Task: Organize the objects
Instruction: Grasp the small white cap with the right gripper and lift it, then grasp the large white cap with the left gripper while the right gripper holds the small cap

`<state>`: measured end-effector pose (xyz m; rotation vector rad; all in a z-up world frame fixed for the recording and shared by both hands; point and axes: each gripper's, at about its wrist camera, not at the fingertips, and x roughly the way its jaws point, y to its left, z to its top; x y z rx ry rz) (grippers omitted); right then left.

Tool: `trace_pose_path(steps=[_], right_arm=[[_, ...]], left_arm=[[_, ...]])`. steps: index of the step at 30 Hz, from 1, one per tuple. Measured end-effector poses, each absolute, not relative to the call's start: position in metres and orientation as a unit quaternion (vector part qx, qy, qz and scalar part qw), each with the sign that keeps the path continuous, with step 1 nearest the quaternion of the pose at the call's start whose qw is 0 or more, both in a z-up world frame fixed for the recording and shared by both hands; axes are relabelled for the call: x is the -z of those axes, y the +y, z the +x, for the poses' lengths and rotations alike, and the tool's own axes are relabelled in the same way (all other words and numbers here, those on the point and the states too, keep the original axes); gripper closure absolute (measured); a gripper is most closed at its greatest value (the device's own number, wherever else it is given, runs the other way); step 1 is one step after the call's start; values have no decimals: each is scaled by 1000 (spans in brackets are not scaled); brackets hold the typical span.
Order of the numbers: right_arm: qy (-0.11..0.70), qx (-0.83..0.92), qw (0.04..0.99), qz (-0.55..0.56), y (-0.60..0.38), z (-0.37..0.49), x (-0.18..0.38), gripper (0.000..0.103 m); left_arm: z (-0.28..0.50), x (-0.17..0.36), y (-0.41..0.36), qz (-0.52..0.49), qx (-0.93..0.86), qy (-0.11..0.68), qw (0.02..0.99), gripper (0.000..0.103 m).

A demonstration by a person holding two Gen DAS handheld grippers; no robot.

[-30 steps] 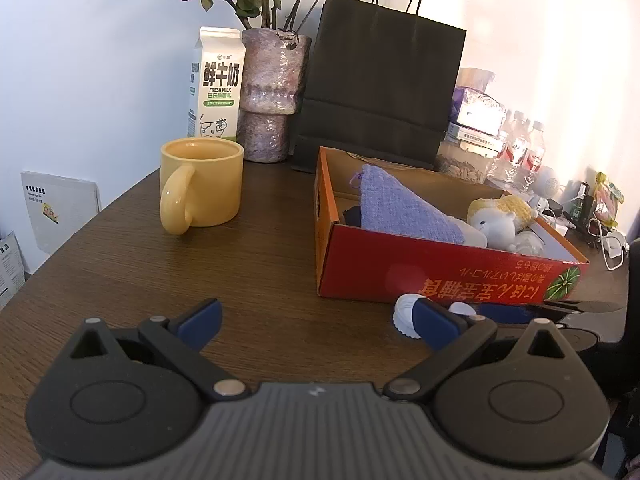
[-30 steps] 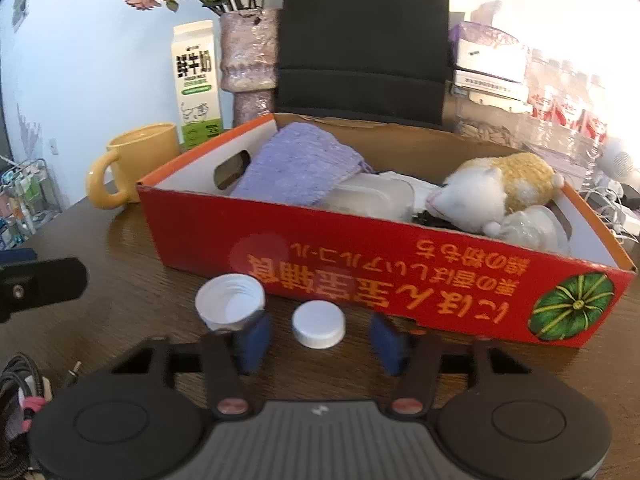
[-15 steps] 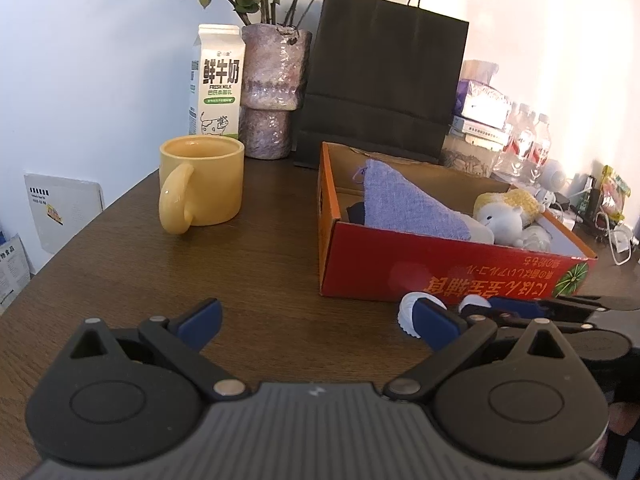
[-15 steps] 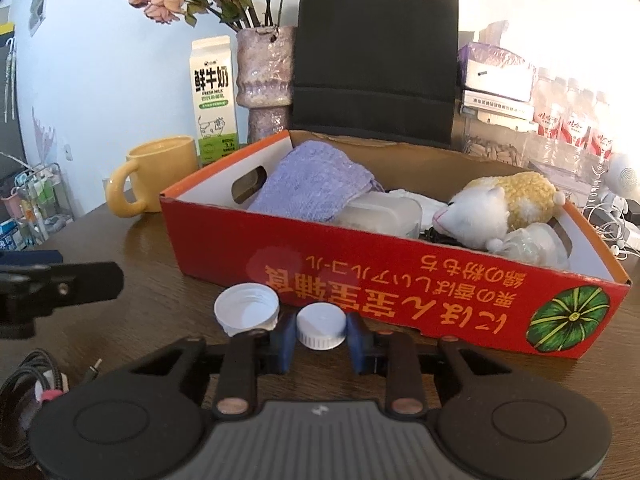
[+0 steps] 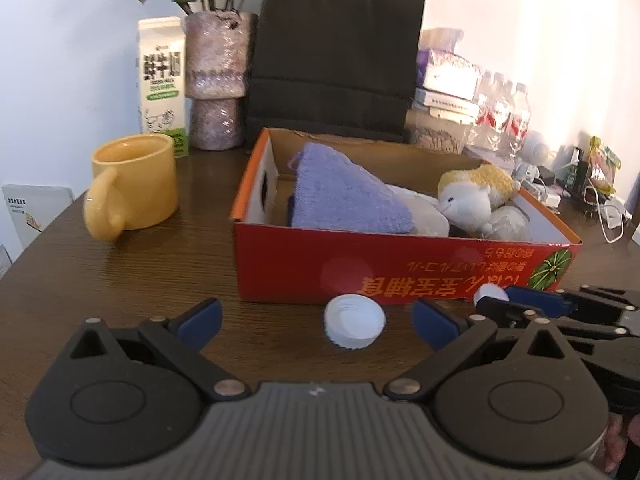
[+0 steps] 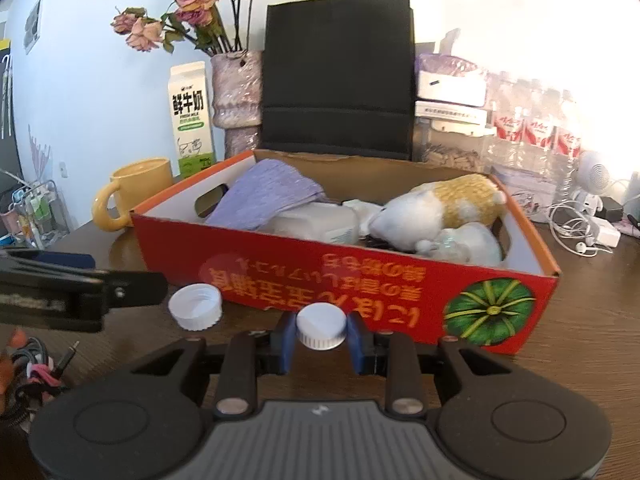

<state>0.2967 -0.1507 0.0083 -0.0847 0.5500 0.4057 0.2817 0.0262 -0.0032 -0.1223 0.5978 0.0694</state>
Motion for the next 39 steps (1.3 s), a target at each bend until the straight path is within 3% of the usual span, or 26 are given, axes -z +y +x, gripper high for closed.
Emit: trace_pose_path(steps=[18, 25, 39], right_arm=[[264, -214, 940, -27, -175, 300, -12, 77], [268, -206, 941, -33, -171, 302, -9, 77], [275, -192, 941, -39, -168, 306, -5, 77]], left_arm=[[328, 22, -10, -35, -59, 340, 938, 0], [336, 28, -6, -48, -66, 347, 934, 6], [346, 35, -17, -26, -82, 351, 932, 1]])
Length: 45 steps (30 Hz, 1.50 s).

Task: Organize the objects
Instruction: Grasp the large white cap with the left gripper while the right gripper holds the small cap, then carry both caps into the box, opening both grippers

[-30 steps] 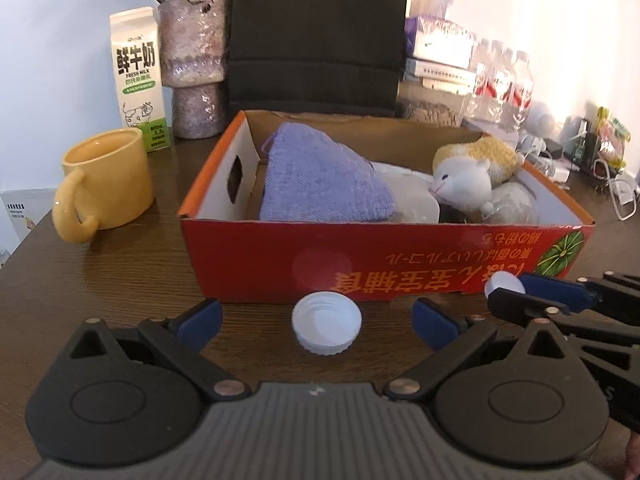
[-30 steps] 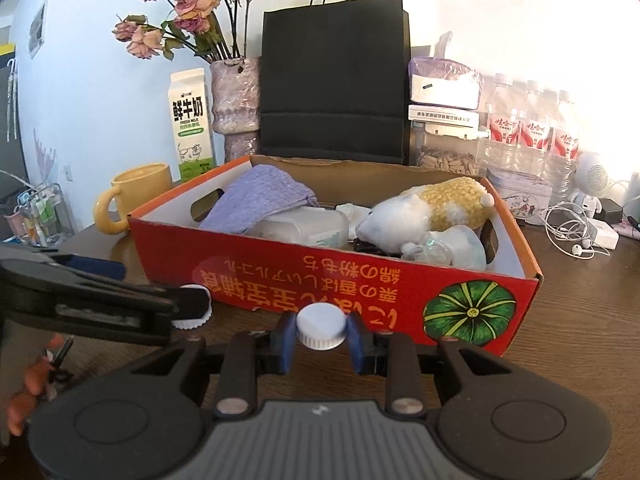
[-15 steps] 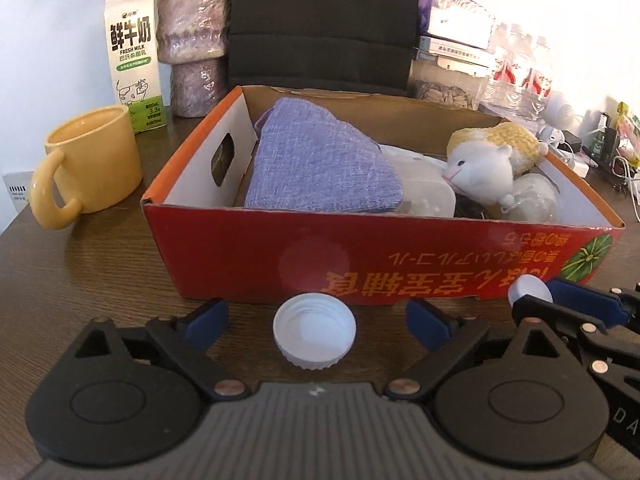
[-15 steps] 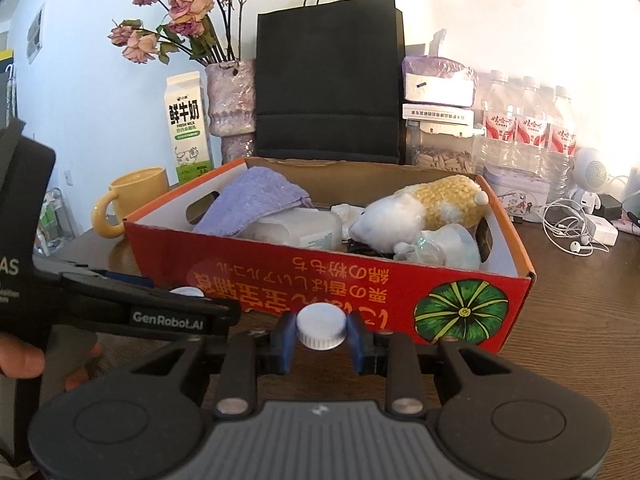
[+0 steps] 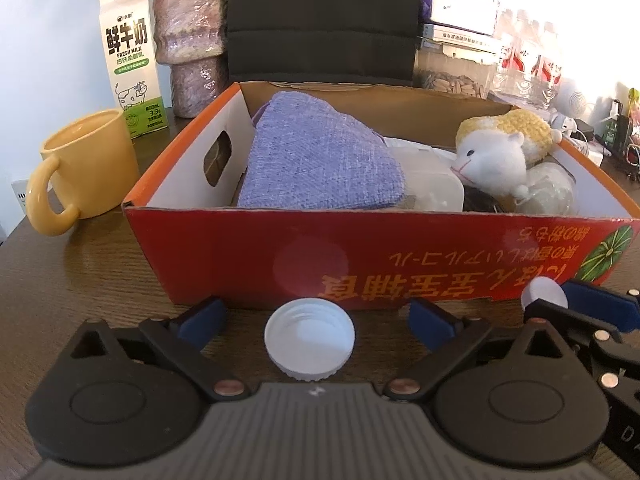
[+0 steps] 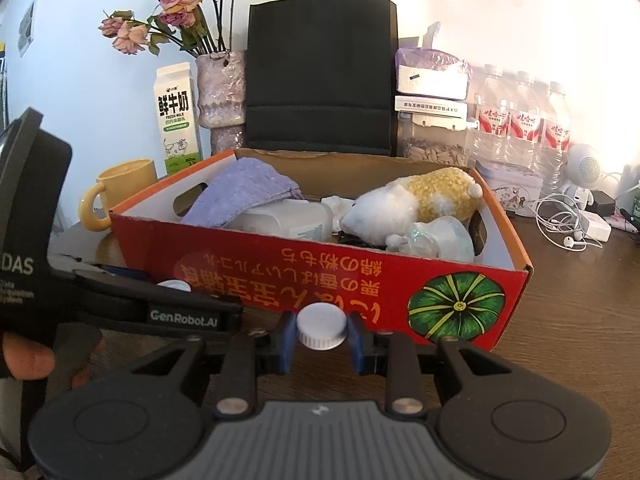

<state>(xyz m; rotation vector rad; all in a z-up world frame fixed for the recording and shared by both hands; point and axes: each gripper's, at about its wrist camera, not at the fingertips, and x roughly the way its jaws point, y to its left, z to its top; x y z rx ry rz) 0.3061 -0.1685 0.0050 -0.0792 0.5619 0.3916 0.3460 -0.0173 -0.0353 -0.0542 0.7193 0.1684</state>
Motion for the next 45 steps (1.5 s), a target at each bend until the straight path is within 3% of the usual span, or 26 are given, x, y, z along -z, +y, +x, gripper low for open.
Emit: trace_pose_path(steps=[3, 7, 9, 11, 13, 45], right_arm=[[276, -190, 941, -40, -169, 306, -4, 77], [278, -190, 941, -41, -168, 306, -4, 77], [277, -190, 941, -41, -167, 305, -3, 77], [277, -190, 941, -41, -167, 305, -3, 77], [277, -189, 941, -41, -167, 305, -3, 77], [224, -188, 956, -13, -191, 288, -32, 77]], left_arm=[[345, 35, -17, -25, -81, 348, 934, 4], [342, 35, -18, -20, -73, 342, 937, 17], [341, 34, -19, -18, -68, 336, 939, 29], [339, 33, -20, -16, -62, 330, 942, 53], [337, 32, -21, -14, -57, 327, 943, 63], [293, -3, -18, -37, -4, 250, 968, 64]])
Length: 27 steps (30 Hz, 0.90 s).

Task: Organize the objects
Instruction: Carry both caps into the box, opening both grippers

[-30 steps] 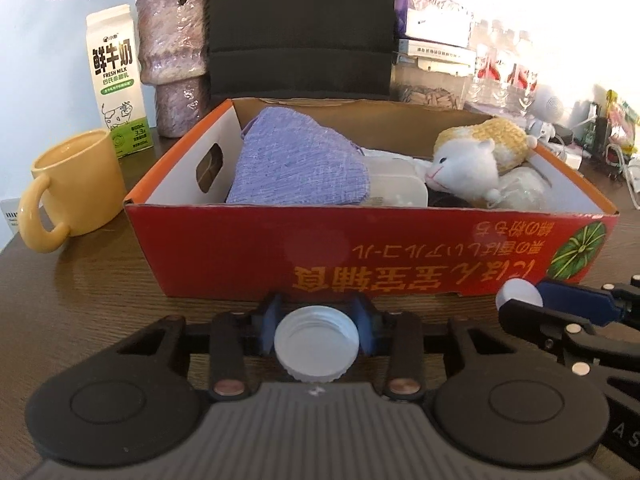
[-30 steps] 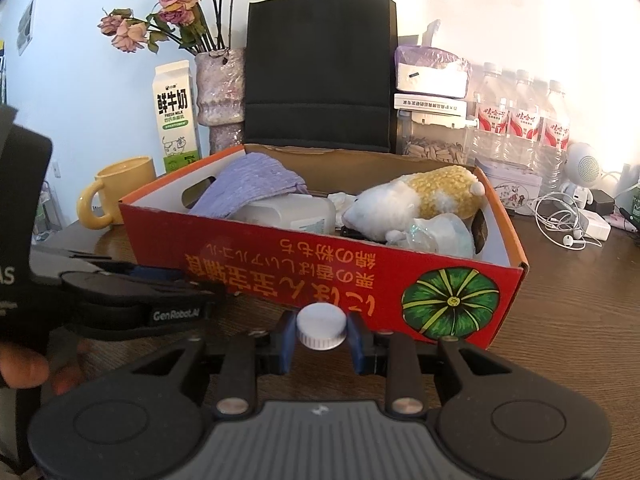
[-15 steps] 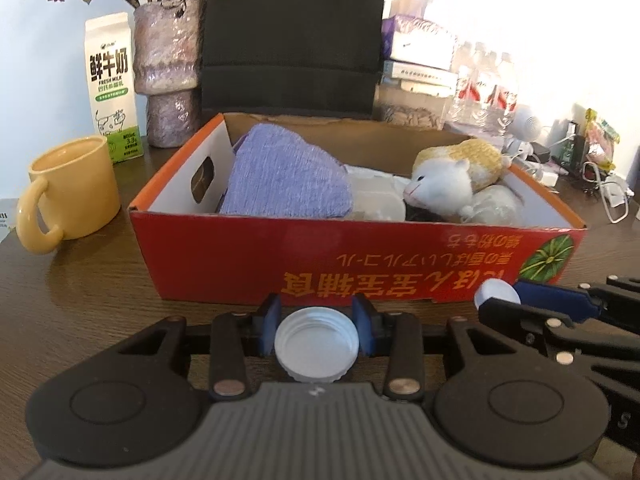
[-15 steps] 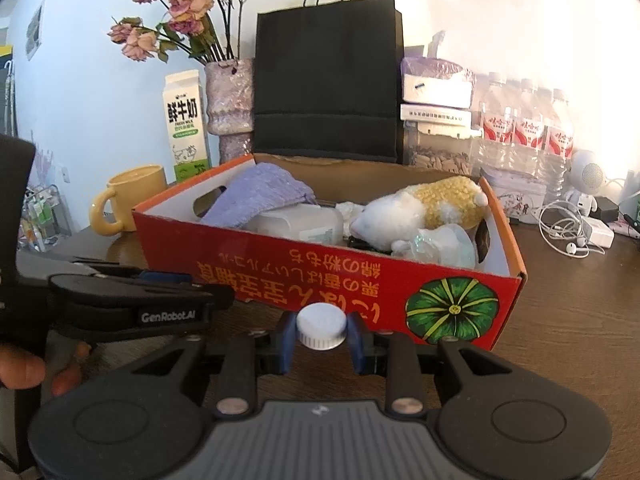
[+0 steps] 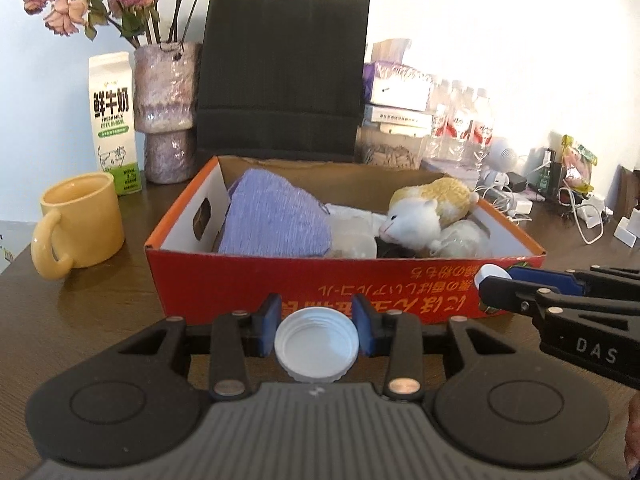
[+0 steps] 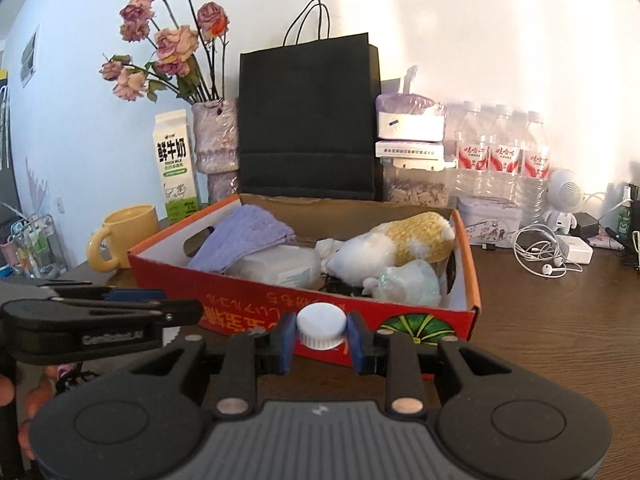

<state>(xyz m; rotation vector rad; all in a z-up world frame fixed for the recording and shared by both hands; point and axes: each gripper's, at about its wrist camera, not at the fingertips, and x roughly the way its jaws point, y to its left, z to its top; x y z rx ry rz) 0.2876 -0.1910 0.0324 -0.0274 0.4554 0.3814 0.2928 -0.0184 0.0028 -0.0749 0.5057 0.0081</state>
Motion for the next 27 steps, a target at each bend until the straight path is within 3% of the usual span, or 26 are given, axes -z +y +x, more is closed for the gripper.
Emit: trace_pose_path(steps=[27], right_arm=[[211, -191, 958, -16, -189, 283, -37, 77]], left_arm=[[258, -36, -31, -32, 25, 162, 986, 64]])
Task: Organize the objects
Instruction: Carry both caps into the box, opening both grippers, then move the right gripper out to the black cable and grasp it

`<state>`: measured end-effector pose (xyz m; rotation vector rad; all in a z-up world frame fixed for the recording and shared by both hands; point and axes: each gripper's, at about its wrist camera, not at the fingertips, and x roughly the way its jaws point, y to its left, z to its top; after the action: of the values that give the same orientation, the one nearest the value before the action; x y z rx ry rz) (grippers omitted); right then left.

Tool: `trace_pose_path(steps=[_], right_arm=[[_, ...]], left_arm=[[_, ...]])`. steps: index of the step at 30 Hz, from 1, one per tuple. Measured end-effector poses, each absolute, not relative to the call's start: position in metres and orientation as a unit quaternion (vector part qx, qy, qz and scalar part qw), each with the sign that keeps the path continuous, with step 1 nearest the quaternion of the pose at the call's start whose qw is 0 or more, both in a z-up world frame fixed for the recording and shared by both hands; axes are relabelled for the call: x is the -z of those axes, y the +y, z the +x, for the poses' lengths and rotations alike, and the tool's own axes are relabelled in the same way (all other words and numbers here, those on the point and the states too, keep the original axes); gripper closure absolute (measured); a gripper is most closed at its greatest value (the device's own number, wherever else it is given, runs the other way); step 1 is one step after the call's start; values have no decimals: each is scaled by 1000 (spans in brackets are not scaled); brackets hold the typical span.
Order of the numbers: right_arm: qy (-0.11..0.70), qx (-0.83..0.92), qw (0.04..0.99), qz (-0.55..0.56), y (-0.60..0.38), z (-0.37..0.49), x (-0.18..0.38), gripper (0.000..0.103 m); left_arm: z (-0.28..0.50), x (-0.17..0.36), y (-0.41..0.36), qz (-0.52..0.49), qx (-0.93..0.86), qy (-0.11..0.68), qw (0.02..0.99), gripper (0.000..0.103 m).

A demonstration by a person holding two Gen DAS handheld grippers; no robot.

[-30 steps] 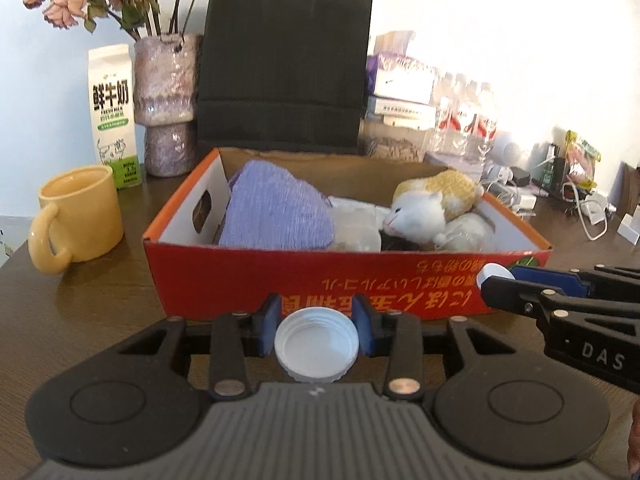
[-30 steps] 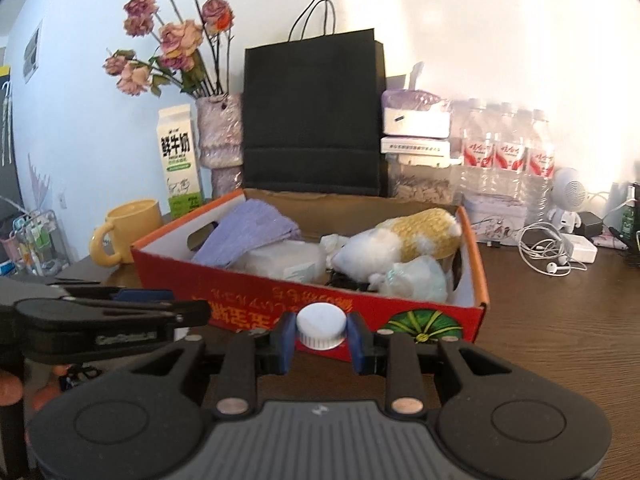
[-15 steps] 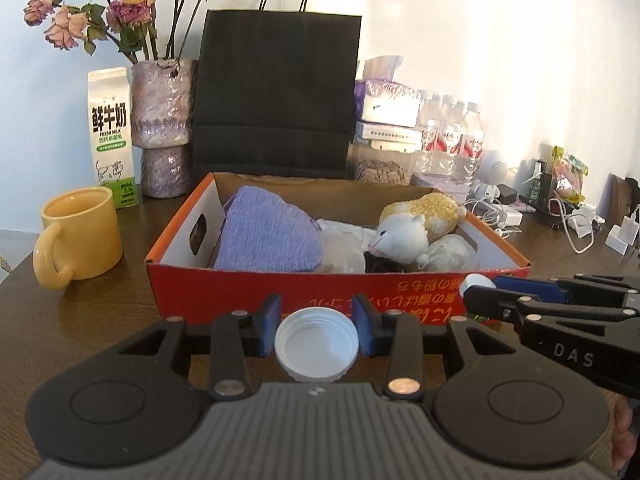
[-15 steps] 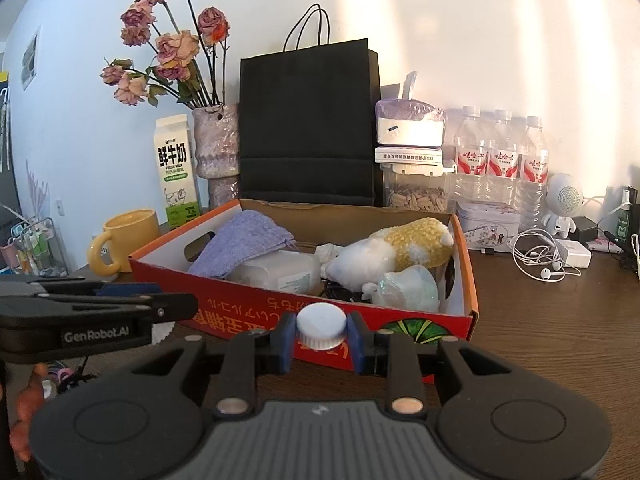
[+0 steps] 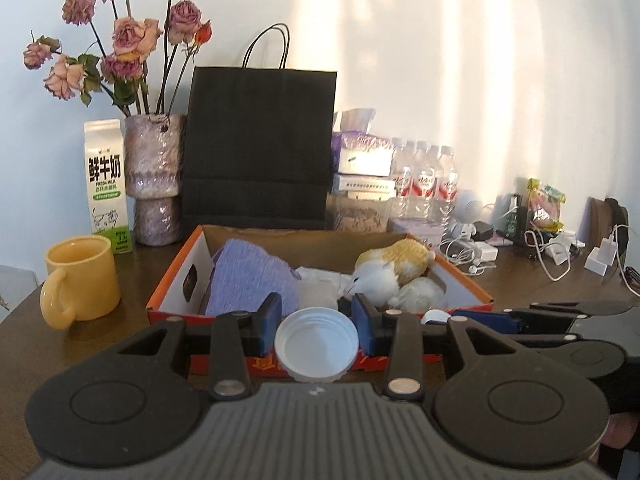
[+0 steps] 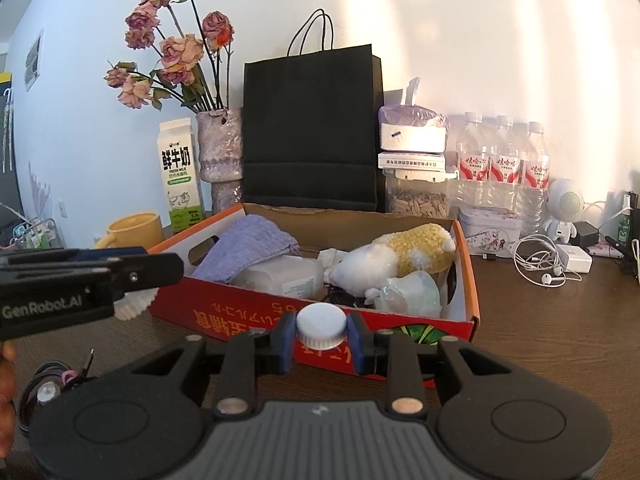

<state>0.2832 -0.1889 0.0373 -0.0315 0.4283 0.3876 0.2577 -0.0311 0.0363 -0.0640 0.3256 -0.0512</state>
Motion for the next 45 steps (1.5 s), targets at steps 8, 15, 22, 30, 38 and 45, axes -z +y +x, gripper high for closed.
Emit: trace_pose_path(steps=[8, 15, 22, 30, 38, 45], right_arm=[[191, -179, 965, -19, -184, 286, -55, 76], [176, -176, 969, -13, -169, 323, -74, 76], [181, -166, 969, 8, -159, 377, -63, 76], [206, -159, 965, 8, -163, 401, -45, 76], [219, -140, 966, 3, -164, 401, -39, 4], [223, -137, 965, 15, -167, 402, -38, 0]], left_arm=[[267, -61, -28, -49, 31, 141, 988, 64], [312, -73, -17, -74, 12, 134, 988, 64], [367, -56, 1, -85, -22, 166, 982, 64], [389, -37, 14, -79, -42, 200, 976, 63], [386, -34, 15, -73, -76, 183, 977, 0], [389, -32, 18, -79, -75, 195, 975, 0]])
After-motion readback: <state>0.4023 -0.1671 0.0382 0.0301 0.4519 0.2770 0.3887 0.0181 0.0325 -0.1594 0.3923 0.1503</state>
